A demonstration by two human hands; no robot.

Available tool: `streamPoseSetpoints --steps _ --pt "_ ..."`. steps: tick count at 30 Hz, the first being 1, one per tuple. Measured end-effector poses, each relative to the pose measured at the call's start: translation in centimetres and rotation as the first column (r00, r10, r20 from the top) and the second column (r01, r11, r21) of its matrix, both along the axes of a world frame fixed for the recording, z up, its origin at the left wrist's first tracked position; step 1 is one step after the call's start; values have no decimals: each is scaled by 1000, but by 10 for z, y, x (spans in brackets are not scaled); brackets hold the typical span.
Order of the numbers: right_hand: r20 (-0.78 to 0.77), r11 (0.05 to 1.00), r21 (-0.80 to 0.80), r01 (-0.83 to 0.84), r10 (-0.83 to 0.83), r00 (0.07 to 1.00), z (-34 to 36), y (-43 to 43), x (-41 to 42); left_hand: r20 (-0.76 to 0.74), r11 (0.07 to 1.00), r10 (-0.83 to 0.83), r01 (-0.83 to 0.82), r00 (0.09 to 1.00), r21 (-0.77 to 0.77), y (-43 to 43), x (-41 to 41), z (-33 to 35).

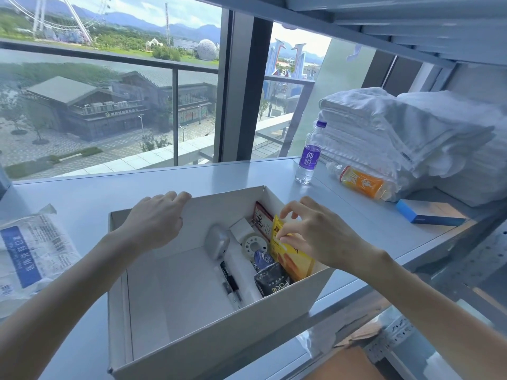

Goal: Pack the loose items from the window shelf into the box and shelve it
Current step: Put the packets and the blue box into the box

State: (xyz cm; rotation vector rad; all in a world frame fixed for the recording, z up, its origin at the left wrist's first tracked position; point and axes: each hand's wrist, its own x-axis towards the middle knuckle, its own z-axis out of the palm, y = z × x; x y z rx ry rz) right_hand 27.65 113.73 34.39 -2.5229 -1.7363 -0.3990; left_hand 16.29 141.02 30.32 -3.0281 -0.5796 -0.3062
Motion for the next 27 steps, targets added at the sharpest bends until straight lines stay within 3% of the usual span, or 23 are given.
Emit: streamPoseSetpoints --steps 11,16,19,22,25,27 --pt "-86 932 11 -363 363 928 -2 28 -19 59 997 -53 57 997 -59 1 -12 5" --pt "-108 873 66 -484 488 866 8 54 -37 410 989 -73 119 909 -86 11 -62 7" --pt "-148 848 110 -518 529 835 6 70 -54 552 995 58 -3 832 -101 30 -103 -2" --pt "-197 843 115 -526 538 820 -4 83 -72 411 953 303 -277 860 -123 65 -138 -28" --pt "-267 857 86 -509 511 817 -19 91 -90 47 856 506 -495 861 -149 92 -164 -56" --pt "-341 872 56 -486 474 811 -24 90 -100 -171 827 524 -547 834 -134 97 -173 -74"
